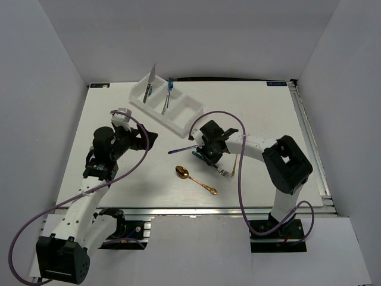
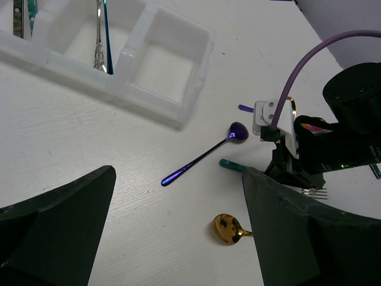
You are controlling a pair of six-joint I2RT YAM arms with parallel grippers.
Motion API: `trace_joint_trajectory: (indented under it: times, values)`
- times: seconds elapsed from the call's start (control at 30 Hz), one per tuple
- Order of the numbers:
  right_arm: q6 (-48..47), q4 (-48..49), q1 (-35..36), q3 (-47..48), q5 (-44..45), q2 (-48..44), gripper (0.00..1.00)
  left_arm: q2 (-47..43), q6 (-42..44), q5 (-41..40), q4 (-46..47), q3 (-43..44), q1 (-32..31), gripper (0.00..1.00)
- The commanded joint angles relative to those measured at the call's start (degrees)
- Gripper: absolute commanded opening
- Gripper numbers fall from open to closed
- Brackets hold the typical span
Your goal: Sort the eating utensils into containers
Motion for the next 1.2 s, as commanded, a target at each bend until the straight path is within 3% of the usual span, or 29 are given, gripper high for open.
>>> trace_joint_trajectory:
  times: [0.0, 0.07, 0.27, 0.4, 0.6, 0.83, 0.97, 1.17]
  values:
    - [-0.65, -3.39, -0.25, 0.18, -2.46, -3.96, 0.07, -1.22, 0.33, 0.54, 0.35, 0.56, 0.31, 0.98]
    - [-1.44, -5.05, -0.43, 1.93, -3.43, -5.18, 0.01, -1.13, 0.16, 0.62, 0.44, 0.56, 0.31, 0.98]
    - [-7.32, -11.47, -0.69, 8.79, -8.26, -6.77, 0.0, -0.6, -0.54, 3.08, 1.32, 0.21, 0.31, 0.98]
    - [-23.09, -19.97, -0.69, 13.45, -11.51, -8.79, 0.0, 2.37, -2.3, 10.18, 4.56, -0.06, 0.31, 0.98]
    - [-35.53, -20.09, -0.34, 11.62, -2.76, -16.69, 0.0, 7.83, -8.71, 23.37, 9.4, 0.99, 0.31, 0.98]
    - [-49.86, -22.72, 0.63, 7.4, 0.17, -25.3, 0.0, 17.4, -16.09, 35.59, 13.01, 6.62, -0.38, 0.98]
    - [-55.05, -23.08, 2.03, 3.89, -0.44, -27.95, 0.0, 22.94, -15.75, 39.38, 11.96, 11.53, -4.94, 0.98]
    - [-54.44, -18.96, 8.18, -1.13, -2.47, -32.87, 0.0, 32.43, -7.32, 39.91, -1.65, 20.94, -10.05, 0.98]
